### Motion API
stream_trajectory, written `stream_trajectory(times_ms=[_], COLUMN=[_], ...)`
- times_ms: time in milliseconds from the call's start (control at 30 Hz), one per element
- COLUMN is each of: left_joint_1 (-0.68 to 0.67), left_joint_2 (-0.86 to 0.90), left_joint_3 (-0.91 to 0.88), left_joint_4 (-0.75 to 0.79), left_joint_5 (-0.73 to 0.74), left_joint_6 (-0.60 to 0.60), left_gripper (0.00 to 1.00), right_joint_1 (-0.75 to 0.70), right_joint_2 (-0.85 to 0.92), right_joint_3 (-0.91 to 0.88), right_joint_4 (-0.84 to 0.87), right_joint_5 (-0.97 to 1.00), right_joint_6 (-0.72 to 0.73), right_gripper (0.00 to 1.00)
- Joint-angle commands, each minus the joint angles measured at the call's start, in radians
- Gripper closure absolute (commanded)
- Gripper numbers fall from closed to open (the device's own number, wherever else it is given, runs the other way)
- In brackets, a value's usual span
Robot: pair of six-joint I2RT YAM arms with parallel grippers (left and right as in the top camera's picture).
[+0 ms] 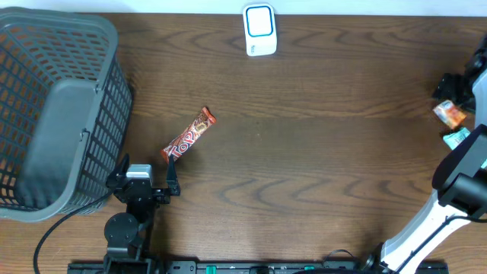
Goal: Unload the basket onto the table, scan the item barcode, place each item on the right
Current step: 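Move the orange box to the right edge of the table and release, then reach the right gripper to the red-orange candy bar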
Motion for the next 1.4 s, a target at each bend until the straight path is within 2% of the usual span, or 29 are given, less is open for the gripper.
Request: stream_trajectory(times_ms=[0,67,200,300,433,567,667,767,800,867,1067,1167,1300,1367], left_joint_1=[0.004,0.004,0.004,0.004,0.004,0.004,0.004,0.004,0.004,0.004,0.004,0.004,0.004,0.004], left_joint_2=[-0.006,-0.006,-0.006,-0.006,-0.006,-0.006,-0.006,-0.006,-0.006,-0.006,-0.006,-0.006,-0.006,-0.006], left_joint_3=[-0.018,-0.018,-0.018,-0.018,-0.018,-0.018,-0.018,-0.018,-0.018,-0.018,-0.018,-0.018,-0.018,-0.018], left_joint_4=[-0.037,-0.037,-0.037,-0.037,-0.037,-0.037,-0.037,-0.037,-0.037,-0.037,-0.037,-0.037,-0.037,-0.037], left_joint_5=[-0.009,-0.01,-0.01,-0.01,-0.01,-0.009,-0.01,-0.01,-0.01,-0.009,-0.01,-0.01,-0.009,-0.01], left_joint_6=[-0.009,-0.009,-0.009,-0.009,-0.009,-0.009,-0.009,-0.009,-0.009,-0.009,-0.009,-0.009,-0.009,-0.009], left_gripper=[0.02,0.02,0.02,0.02,0.02,0.02,0.02,0.02,0.02,0.02,0.02,0.02,0.02,0.02], right_joint_1=[0.013,0.027,0.08,0.174,0.37,0.601,0.752,0.888,0.955,1.039,1.149,1.178,1.206,1.213], right_joint_2=[-0.1,-0.143,-0.179,-0.172,-0.164,-0.152,-0.138,-0.113,-0.099,-0.073,0.02,0.073,0.103,0.12], right_joint_3=[0.032,0.032,0.032,0.026,0.005,-0.014,-0.018,-0.018,-0.018,-0.018,-0.018,-0.018,-0.018,-0.018], right_joint_4=[0.0,-0.012,-0.064,-0.103,-0.143,-0.096,-0.058,0.016,0.078,0.163,0.333,0.471,0.573,0.59], right_joint_5=[-0.315,-0.561,-1.048,-1.17,-1.13,-0.977,-0.85,-0.81,-0.806,-0.768,-0.674,-0.724,-0.708,-0.7], right_joint_6=[0.061,0.114,0.12,0.119,0.072,0.072,0.149,0.233,0.266,0.32,0.49,0.509,0.488,0.486], right_gripper=[0.01,0.01,0.01,0.01,0.01,0.01,0.01,0.05,0.01,0.01,0.01,0.01,0.01,0.08])
